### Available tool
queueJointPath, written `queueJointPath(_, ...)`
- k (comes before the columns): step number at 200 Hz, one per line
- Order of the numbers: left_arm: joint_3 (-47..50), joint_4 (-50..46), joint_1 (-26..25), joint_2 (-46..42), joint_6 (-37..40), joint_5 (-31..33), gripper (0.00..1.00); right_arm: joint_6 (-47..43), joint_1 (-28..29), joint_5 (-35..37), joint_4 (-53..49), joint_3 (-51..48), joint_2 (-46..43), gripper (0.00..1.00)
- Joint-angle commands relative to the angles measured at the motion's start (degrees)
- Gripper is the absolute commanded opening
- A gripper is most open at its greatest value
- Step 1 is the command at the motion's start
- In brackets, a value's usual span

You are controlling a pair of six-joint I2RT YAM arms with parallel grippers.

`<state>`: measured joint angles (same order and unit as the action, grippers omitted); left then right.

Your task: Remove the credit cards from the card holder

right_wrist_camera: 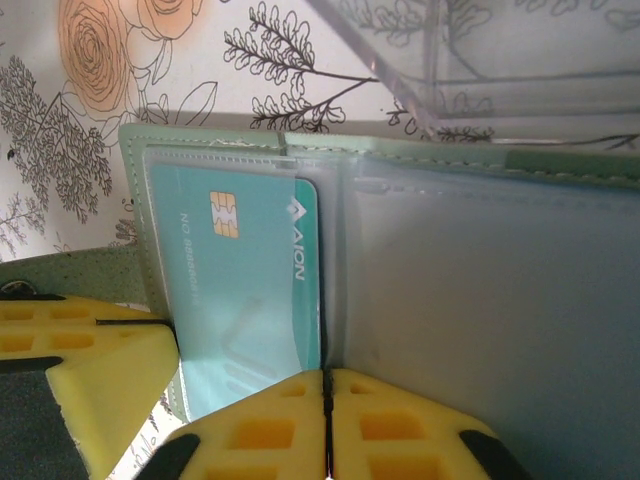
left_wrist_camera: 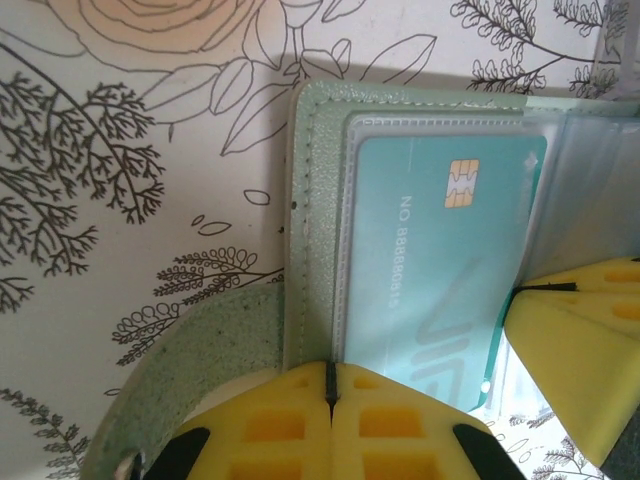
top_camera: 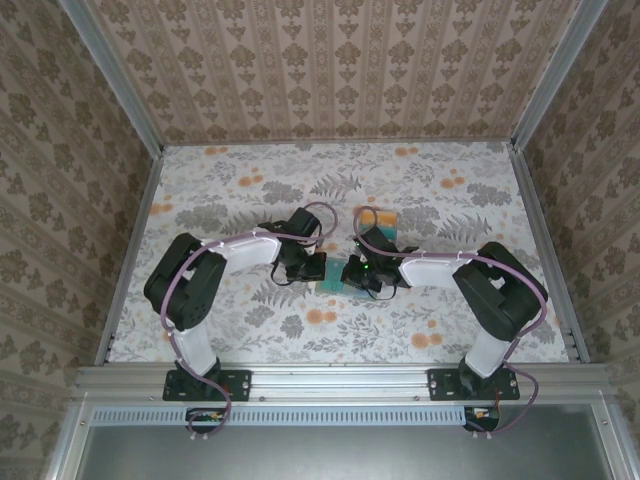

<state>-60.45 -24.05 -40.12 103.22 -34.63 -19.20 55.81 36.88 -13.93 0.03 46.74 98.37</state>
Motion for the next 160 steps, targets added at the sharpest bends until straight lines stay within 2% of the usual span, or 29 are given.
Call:
queueJointPath(1,-1.05,-1.11,-0.66,1.5,1.42,0.4,0.0,0.07,-0.15,0.64,-0.52,-1.25,-0.61,0.16)
queueJointPath(106,-0.75,0.5,-1.54,2.6,0.72,-2.31,0.0,0.83,-0.59,-4.25,5.2,-2.61,1.08,0.17)
queueJointPath(126,-0.64,0.41,-1.58,2.5,0.7,-2.29,0.0,1.01,-0.66,-4.13,5.34,-2.93,0.88,0.11)
queueJointPath(143,-0.53,0.39,-1.54,2.26,0.66,-2.24,0.0,1.05,-0.67,-3.74,5.43,-3.39,0.51,0.0)
queueJointPath(160,-0.52,-0.09,-1.54,2.33,0.64,-1.69,0.0,0.97,-0.76,-3.74,5.36,-3.59,0.12,0.0)
